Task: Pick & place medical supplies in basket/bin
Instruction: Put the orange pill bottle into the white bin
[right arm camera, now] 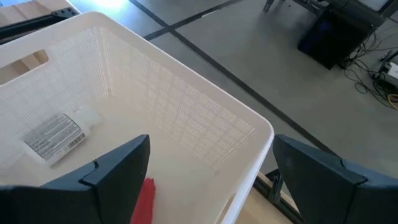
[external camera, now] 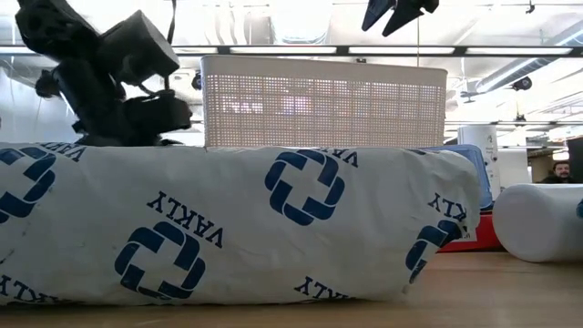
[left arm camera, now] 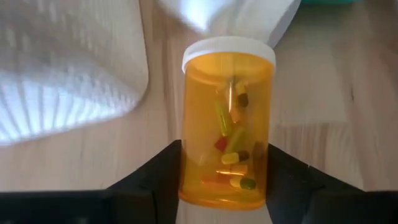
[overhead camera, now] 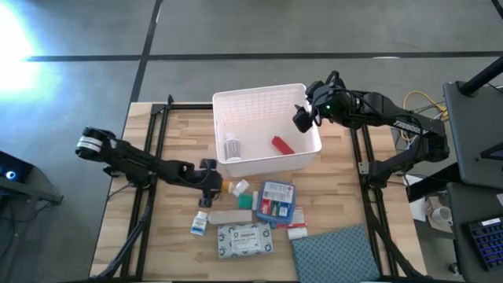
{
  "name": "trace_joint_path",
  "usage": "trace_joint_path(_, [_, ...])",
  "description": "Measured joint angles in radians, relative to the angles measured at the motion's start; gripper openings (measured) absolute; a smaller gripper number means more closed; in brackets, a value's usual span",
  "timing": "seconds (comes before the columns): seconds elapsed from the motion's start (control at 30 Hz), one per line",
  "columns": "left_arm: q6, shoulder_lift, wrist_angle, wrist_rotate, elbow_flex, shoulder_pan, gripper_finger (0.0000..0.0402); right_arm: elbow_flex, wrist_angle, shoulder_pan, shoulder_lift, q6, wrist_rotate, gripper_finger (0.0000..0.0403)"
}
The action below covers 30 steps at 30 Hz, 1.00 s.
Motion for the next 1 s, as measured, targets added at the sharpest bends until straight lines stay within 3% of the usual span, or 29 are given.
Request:
trace_joint_path(0.2, [-0.137, -0.080, -0.163, -0.001, 0.001, -0.034, 0.0161, 0.000, 0.001, 0.000, 0.000, 0.000, 0.000, 0.0329])
trace_joint_path(0.43, [-0.445, -0.268, -0.511, -0.019, 0.087, -0.124, 0.0161, 0.000, 0.002, 0.000, 0.000, -0.004, 0.000, 0.0329])
trace_joint_path(0.57, [-0.657, -0.397, -0.655, -0.165, 0.201, -0.169, 0.0161, 0.000, 0.005, -0.008, 0.000, -0.001, -0.001, 0.0329])
trace_joint_path(0.7, [-0.771, -0.493, -0.721, -0.344, 0.348, -0.175, 0.0161, 0.000, 0.004, -0.021, 0.000, -0.006, -0.011, 0.0329])
trace_joint_path(0.8, [-0.763, -0.518, -0.717, -0.519, 0.461, -0.173, 0.0160, 0.000, 0.005, -0.035, 0.000, -0.031, -0.033, 0.0329])
trace_joint_path(0.87, [-0.673, -0.504, -0.681, -0.613, 0.521, -0.160, 0.0160, 0.000, 0.007, -0.047, 0.000, -0.049, -0.062, 0.0329])
trace_joint_path(0.93, [-0.519, -0.467, -0.602, -0.633, 0.561, -0.114, 0.0160, 0.000, 0.007, -0.054, 0.000, -0.056, -0.078, 0.0329])
trace_joint_path(1.0, [-0.376, -0.413, -0.514, -0.588, 0.588, -0.039, 0.0160, 0.000, 0.008, -0.061, 0.000, -0.072, -0.087, 0.0329])
